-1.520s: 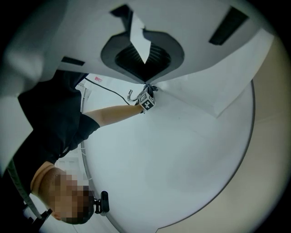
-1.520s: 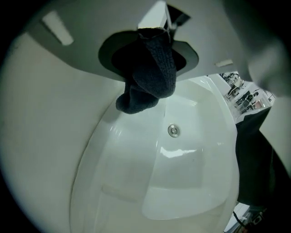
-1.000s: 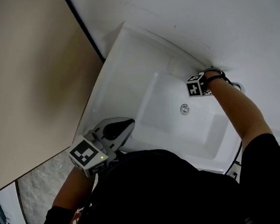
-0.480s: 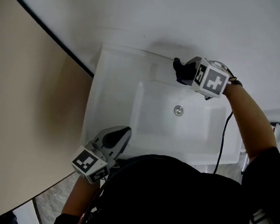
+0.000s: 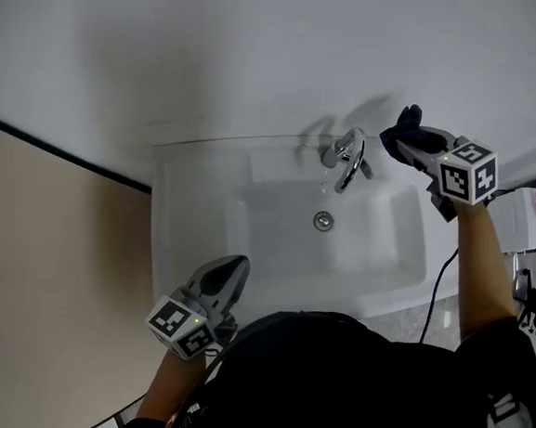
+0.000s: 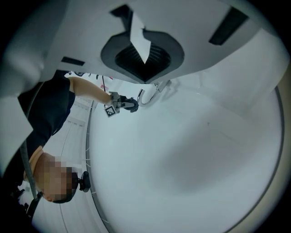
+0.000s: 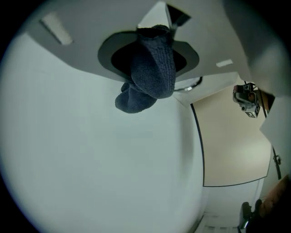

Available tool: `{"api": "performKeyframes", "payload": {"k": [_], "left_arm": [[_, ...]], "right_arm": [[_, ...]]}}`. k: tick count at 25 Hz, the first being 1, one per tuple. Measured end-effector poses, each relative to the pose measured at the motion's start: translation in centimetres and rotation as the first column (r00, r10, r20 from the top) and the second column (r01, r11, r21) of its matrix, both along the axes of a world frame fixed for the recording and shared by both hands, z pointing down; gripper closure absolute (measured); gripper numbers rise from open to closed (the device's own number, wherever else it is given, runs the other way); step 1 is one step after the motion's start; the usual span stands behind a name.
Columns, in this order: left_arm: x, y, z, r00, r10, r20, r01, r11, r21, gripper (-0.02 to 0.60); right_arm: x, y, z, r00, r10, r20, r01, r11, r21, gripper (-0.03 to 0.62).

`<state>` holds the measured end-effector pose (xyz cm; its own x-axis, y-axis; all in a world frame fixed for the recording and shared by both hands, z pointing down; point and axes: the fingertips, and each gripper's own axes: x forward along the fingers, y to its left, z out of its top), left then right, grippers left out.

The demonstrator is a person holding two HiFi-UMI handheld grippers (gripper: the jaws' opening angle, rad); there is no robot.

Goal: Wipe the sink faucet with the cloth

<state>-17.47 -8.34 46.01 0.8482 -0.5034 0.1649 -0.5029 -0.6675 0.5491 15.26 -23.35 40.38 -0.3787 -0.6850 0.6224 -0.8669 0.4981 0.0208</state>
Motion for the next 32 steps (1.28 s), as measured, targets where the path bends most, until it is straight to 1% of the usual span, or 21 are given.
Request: {"api": "performKeyframes", "payload": {"k": [2, 3, 5, 7, 9, 12, 14, 16, 18, 20, 22, 24, 26, 28, 29, 30, 31, 32], "left_arm": [[1.5, -0.2, -0.2, 1.0, 0.008, 0.017, -0.008, 1.0, -0.008, 0.591], [1.9, -0.1, -0.2, 0.999, 0.013, 0.029, -0.013, 1.0, -0.009, 0.591], [2.4, 0.1, -0.4, 0.998, 0.018, 0.059, -0.017, 1.0, -0.012, 0.591], [2.8, 0.3, -0.5, 0.997, 0.014, 0.08, -0.012, 1.0, -0.019, 0.591], [3.1, 0.5, -0.3, 0.996, 0.01, 0.091, -0.007, 1.0, -0.028, 0.591], [2.9, 0.7, 0.1, 0.994, 0.003, 0.107, 0.002, 0.999, -0.041, 0.591], [2.6, 0.8, 0.3, 0.994, -0.003, 0.112, 0.008, 0.999, -0.047, 0.591], [2.3, 0.8, 0.5, 0.993, -0.006, 0.115, 0.012, 0.998, -0.055, 0.591], [2.4, 0.7, 0.6, 0.994, -0.002, 0.114, 0.008, 0.998, -0.061, 0.591], [2.7, 0.6, 0.6, 0.995, 0.007, 0.103, -0.001, 0.998, -0.059, 0.591], [3.1, 0.6, 0.5, 0.995, 0.017, 0.096, -0.011, 0.998, -0.057, 0.591], [3.2, 0.5, 0.3, 0.995, 0.022, 0.097, -0.017, 0.998, -0.06, 0.591], [3.2, 0.5, 0.3, 0.995, 0.022, 0.096, -0.016, 0.998, -0.064, 0.591], [3.1, 0.5, 0.5, 0.995, 0.021, 0.096, -0.015, 0.998, -0.067, 0.591], [3.1, 0.6, 0.6, 0.995, 0.022, 0.095, -0.015, 0.998, -0.068, 0.591], [3.1, 0.6, 0.6, 0.995, 0.023, 0.093, -0.017, 0.998, -0.068, 0.591], [3.1, 0.7, 0.6, 0.996, 0.024, 0.092, -0.018, 0.997, -0.068, 0.591], [3.1, 0.7, 0.5, 0.996, 0.024, 0.09, -0.018, 0.997, -0.07, 0.591]], "right_arm": [[1.4, -0.2, 4.4, 1.0, -0.005, -0.027, 0.003, 0.998, -0.063, 0.462], [1.2, -0.3, 6.6, 0.998, -0.031, -0.056, 0.026, 0.996, -0.089, 0.462], [-0.2, -0.7, 10.3, 0.986, -0.113, -0.121, 0.096, 0.986, -0.132, 0.462], [-1.7, -1.6, 12.9, 0.961, -0.202, -0.191, 0.17, 0.971, -0.169, 0.462], [-2.8, -2.6, 15.2, 0.929, -0.273, -0.251, 0.22, 0.951, -0.218, 0.462], [-3.6, -3.7, 18.2, 0.88, -0.357, -0.313, 0.268, 0.918, -0.292, 0.462], [-3.3, -4.1, 19.5, 0.864, -0.381, -0.328, 0.275, 0.904, -0.326, 0.462], [-3.1, -4.1, 19.8, 0.877, -0.367, -0.31, 0.261, 0.905, -0.335, 0.461], [-3.1, -3.9, 19.7, 0.895, -0.326, -0.303, 0.23, 0.921, -0.314, 0.461], [-3.2, -3.5, 19.6, 0.892, -0.29, -0.346, 0.201, 0.941, -0.272, 0.462], [-3.1, -3.1, 19.7, 0.872, -0.266, -0.41, 0.179, 0.955, -0.237, 0.464], [-2.9, -2.6, 19.8, 0.848, -0.249, -0.468, 0.161, 0.962, -0.22, 0.465], [-2.9, -2.3, 20.1, 0.822, -0.24, -0.517, 0.147, 0.966, -0.214, 0.467], [-3.2, -2.1, 20.2, 0.787, -0.241, -0.568, 0.147, 0.967, -0.207, 0.467], [-3.5, -1.9, 20.0, 0.778, -0.239, -0.581, 0.15, 0.969, -0.198, 0.467], [-3.9, -1.5, 19.5, 0.785, -0.23, -0.575, 0.151, 0.972, -0.182, 0.468], [-4.6, -1.1, 18.9, 0.815, -0.212, -0.54, 0.146, 0.976, -0.162, 0.468], [-5.4, -0.5, 18.2, 0.86, -0.184, -0.476, 0.132, 0.981, -0.141, 0.468]]}}
